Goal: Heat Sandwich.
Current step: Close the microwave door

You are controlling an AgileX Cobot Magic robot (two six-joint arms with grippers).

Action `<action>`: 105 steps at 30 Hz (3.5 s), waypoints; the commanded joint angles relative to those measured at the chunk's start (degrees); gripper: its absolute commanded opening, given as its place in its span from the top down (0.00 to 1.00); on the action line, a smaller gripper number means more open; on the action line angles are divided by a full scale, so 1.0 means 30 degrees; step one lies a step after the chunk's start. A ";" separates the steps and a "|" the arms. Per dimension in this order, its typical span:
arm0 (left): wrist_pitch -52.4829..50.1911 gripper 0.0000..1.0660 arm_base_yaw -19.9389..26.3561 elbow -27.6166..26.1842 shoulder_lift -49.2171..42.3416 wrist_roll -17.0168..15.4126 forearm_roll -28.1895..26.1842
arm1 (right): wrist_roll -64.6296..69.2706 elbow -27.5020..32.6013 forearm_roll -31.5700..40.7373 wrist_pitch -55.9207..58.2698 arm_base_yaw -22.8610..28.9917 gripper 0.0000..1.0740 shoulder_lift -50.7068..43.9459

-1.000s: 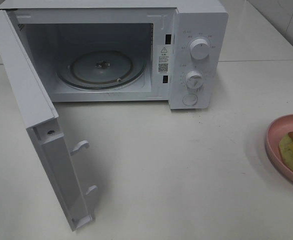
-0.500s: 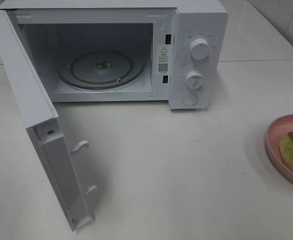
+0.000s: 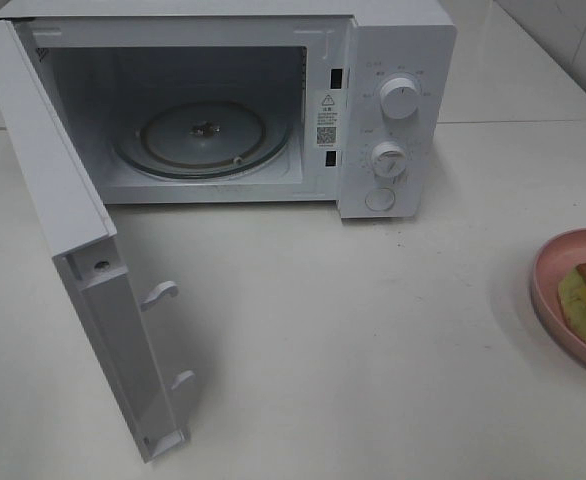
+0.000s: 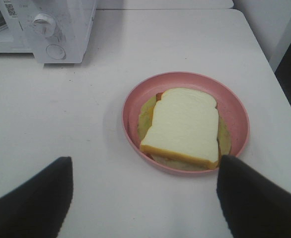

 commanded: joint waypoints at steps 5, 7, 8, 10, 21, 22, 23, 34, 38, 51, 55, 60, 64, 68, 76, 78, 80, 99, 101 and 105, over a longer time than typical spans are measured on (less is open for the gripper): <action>-0.0306 0.03 0.0019 0.0057 -0.0497 0.0000 -0.0038 | -0.0267 0.0000 -0.0038 -0.0191 -0.0134 0.29 -0.0516; -0.0306 0.03 0.0019 0.0057 -0.0497 0.0000 -0.0038 | -0.0267 0.0000 -0.0038 -0.0191 -0.0134 0.29 -0.0516; -0.0306 0.03 0.0019 0.0057 -0.0497 0.0000 -0.0038 | -0.0267 0.0000 -0.0038 -0.0191 -0.0134 0.29 -0.0516; -0.0306 0.03 0.0019 0.0057 -0.0497 0.0000 -0.0038 | -0.0267 0.0000 -0.0038 -0.0191 -0.0134 0.29 -0.0516; -0.0306 0.03 0.0019 0.0057 -0.0497 0.0000 -0.0477 | -0.0267 0.0000 -0.0038 -0.0191 -0.0134 0.29 -0.0516; -0.0306 0.03 0.0019 0.0076 -0.0497 0.0000 -0.0668 | -0.0267 0.0000 -0.0038 -0.0191 -0.0134 0.29 -0.0516; -0.0325 0.03 0.0019 0.0076 -0.0497 0.0000 -0.0764 | -0.0267 0.0000 -0.0038 -0.0191 -0.0134 0.29 -0.0516; -0.1031 0.04 0.0019 -0.0649 0.0955 0.0000 -0.0821 | -0.0267 0.0000 -0.0038 -0.0191 -0.0134 0.29 -0.0516; -0.1872 0.07 0.0019 -0.0649 0.2177 0.0000 -0.0821 | -0.0267 0.0000 -0.0038 -0.0191 -0.0134 0.29 -0.0516; -0.5901 0.62 0.0019 -0.0286 0.5825 0.0000 -0.0516 | -0.0267 0.0000 -0.0038 -0.0191 -0.0134 0.29 -0.0516; -0.7697 0.81 0.0019 0.0325 0.7181 0.0000 -0.0516 | -0.0267 0.0000 -0.0038 -0.0191 -0.0134 0.29 -0.0516; -1.1020 1.00 0.0019 0.1337 0.9148 0.0000 -0.0535 | -0.0267 0.0000 -0.0038 -0.0191 -0.0134 0.29 -0.0516; -1.3617 1.00 0.0019 0.2139 0.9893 0.0210 -0.0535 | -0.0267 0.0000 -0.0038 -0.0191 -0.0134 0.29 -0.0516; -1.7399 1.00 0.0019 0.3457 1.0924 0.0726 -0.0535 | -0.0267 0.0000 -0.0038 -0.0191 -0.0134 0.29 -0.0516; -2.3186 1.00 0.0019 0.5061 1.3445 0.0688 -0.0497 | -0.0267 0.0000 -0.0038 -0.0191 -0.0134 0.29 -0.0516; -2.4503 1.00 0.0019 0.5061 1.4668 0.0688 -0.0497 | -0.0267 0.0000 -0.0038 -0.0191 -0.0134 0.29 -0.0516; -2.5038 1.00 0.0019 0.5061 1.5126 0.0649 -0.0344 | -0.0267 0.0000 -0.0038 -0.0191 -0.0134 0.29 -0.0516; -3.3499 1.00 0.0019 0.5061 2.1658 -0.7506 1.0753 | -0.0267 0.0000 -0.0038 -0.0191 -0.0134 0.29 -0.0516; -3.5046 1.00 0.0019 0.5061 2.2976 -0.7601 1.1306 | -0.0267 0.0000 -0.0038 -0.0191 -0.0134 0.29 -0.0516; -3.6478 1.00 0.0000 0.5061 2.4351 -0.7601 1.1268 | -0.0267 0.0000 -0.0038 -0.0191 -0.0134 0.29 -0.0516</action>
